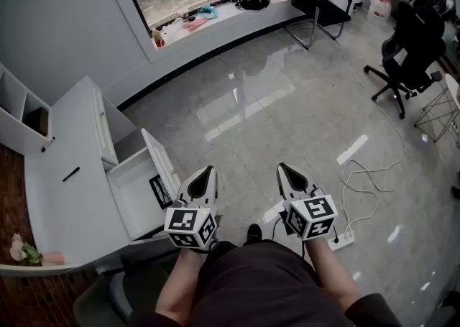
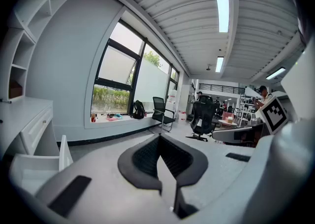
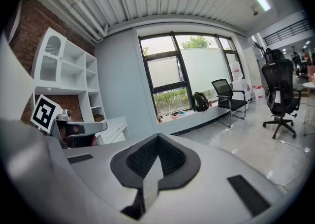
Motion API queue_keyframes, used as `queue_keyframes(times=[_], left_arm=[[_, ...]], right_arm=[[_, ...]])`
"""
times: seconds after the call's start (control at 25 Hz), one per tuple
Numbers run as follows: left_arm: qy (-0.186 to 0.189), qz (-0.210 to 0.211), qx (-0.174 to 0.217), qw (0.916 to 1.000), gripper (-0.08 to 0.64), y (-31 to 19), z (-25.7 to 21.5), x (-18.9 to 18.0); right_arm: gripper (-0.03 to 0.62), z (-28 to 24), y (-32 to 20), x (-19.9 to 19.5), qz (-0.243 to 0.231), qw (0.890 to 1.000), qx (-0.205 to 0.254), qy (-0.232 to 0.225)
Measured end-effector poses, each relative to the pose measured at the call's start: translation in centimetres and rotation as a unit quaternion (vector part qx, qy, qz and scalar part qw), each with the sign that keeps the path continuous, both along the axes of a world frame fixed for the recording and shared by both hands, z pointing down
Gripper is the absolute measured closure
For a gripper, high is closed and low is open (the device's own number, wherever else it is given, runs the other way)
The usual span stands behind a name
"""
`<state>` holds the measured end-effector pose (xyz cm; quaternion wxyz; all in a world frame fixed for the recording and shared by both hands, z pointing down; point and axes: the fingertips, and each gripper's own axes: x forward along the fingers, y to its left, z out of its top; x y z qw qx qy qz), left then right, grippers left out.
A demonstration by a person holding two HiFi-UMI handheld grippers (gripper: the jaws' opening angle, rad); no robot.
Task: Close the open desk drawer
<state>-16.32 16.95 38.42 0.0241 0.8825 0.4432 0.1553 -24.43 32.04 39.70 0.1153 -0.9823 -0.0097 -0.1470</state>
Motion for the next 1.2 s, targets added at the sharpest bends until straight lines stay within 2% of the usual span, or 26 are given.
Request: queue_keyframes(times=[0.24, 0.44, 0.76, 0.96, 1.2], left_arm=[[-0.002, -0.001, -0.001, 1.0000, 0.551, 0.9, 0.3, 0.4], [-0.012, -0.025, -0.004, 0.9996, 0.551, 1.0, 0.5, 1.3], [0.000, -0.027, 0.010, 0.9996, 0.551, 2.9, 0.9, 4.9], [-0.008, -0.023, 0.006, 0.9997, 0.551, 5.3, 2.3, 8.8], [-0.035, -0.044, 0.001, 0.9984, 0.551, 5.3, 4.3, 15.9]], right_arm=[[0.588, 0.3, 0.8, 0.0, -0.003, 1.000, 0.004, 0.009], [0.588, 0.8, 1.9, -0.1, 0.002, 1.000, 0.016, 0.005], [0.588, 0.9, 3.3, 3.0, 0.000, 1.000, 0.026, 0.005], [0.588, 2.0, 5.0, 7.2, -0.009, 1.000, 0.019, -0.011], [0.588, 2.8, 6.4, 16.1, -0.028, 0.999, 0.007, -0.035]])
